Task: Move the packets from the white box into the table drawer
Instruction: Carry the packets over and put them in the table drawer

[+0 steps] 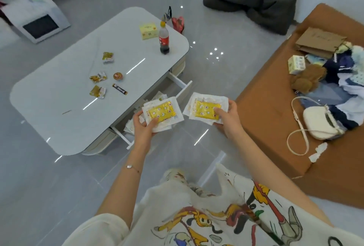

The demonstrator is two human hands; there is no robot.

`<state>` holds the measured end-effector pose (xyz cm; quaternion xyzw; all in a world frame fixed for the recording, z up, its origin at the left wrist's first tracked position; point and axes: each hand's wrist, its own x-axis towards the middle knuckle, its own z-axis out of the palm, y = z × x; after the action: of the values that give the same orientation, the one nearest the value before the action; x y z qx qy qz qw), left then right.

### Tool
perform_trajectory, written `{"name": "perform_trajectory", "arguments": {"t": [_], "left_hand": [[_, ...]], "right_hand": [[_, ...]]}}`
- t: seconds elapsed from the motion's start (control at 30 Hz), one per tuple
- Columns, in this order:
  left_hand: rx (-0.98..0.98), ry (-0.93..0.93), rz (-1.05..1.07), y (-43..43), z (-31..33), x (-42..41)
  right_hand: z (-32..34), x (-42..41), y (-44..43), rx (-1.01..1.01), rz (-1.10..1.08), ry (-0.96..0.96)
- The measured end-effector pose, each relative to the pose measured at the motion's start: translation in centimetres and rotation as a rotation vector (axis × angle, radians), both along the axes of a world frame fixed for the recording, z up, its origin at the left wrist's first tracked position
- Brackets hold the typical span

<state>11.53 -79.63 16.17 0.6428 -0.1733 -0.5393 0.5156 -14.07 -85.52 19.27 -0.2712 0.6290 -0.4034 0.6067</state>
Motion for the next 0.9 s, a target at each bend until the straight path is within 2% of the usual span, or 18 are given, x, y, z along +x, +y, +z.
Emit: {"name": "perform_trajectory", "arguments": {"t": [0.27,0.6,0.73,0.9], "left_hand": [[0.063,-0.029,0.175,-7.8,-2.5,6.8],[0.157,0.032,0.322,-16.0,-3.8,10.7],[0.213,0.109,0.405,-16.8,-7.6,11.3],[0.322,0.215,0.506,-17.0,-17.7,12.3]], "right_hand": [[-1.9,7.8,-13.8,0.076,0.152,-0.026],[-2.7,13.0,-25.6,0.124,0.323,0.017],[-6.7,15.7,-28.7,0.182,0.481,0.055],[-16.8,18.8,-32.2,0.278,0.592,0.14]]}}
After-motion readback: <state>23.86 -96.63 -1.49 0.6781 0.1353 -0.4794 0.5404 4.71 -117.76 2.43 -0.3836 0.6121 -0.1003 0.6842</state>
